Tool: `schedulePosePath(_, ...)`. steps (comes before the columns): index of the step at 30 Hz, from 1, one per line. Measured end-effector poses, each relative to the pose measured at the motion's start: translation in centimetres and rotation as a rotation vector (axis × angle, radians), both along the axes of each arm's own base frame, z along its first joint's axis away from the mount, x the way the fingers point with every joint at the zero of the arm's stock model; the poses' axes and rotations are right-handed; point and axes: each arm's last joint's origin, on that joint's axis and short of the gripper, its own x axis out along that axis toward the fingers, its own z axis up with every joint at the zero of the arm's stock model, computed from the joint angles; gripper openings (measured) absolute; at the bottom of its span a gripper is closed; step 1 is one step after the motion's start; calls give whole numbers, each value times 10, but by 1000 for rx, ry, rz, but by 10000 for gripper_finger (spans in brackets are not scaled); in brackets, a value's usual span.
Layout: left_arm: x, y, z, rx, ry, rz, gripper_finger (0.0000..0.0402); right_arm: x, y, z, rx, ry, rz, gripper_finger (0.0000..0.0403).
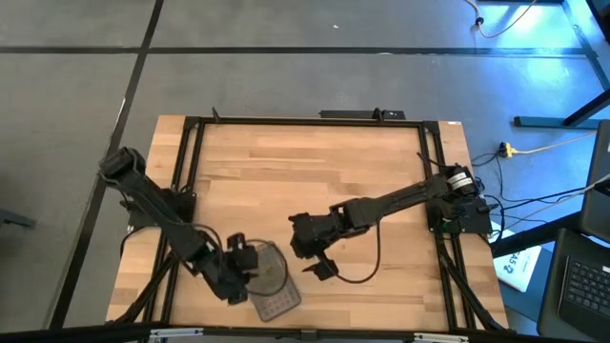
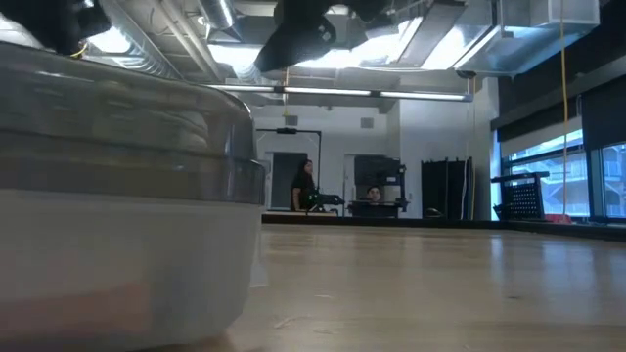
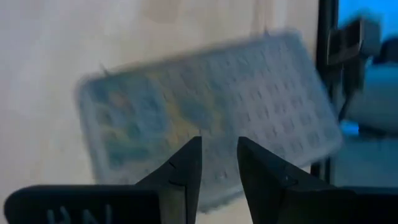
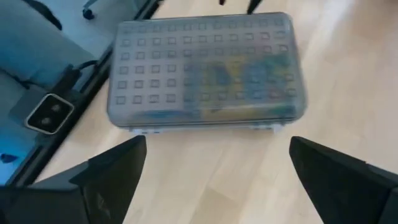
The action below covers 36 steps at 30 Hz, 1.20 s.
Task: Pack school essentials
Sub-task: Close the supply box
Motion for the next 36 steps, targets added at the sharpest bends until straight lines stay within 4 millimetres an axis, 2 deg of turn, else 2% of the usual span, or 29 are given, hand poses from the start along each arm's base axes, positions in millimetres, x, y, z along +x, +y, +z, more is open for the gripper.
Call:
schedulePosePath(9, 7, -18, -39, 19, 104, 20, 96, -3, 7, 2, -18, -2, -37, 397)
schedulePosePath(19, 23, -13, -56, 41, 138, 66, 96, -20, 11, 23, -26, -2, -73, 397)
schedulePosePath(22, 29, -3, -57, 69, 124, 113, 96, -28, 13, 30, -70, -9, -101, 397)
schedulePosePath(28, 48, 27, -58, 142, 92, 254, 96, -42, 18, 44, -131, -31, -189, 397)
schedulePosePath(36, 74, 81, -60, 268, 89, 366, 96, -51, 27, 40, -154, 19, -242, 397)
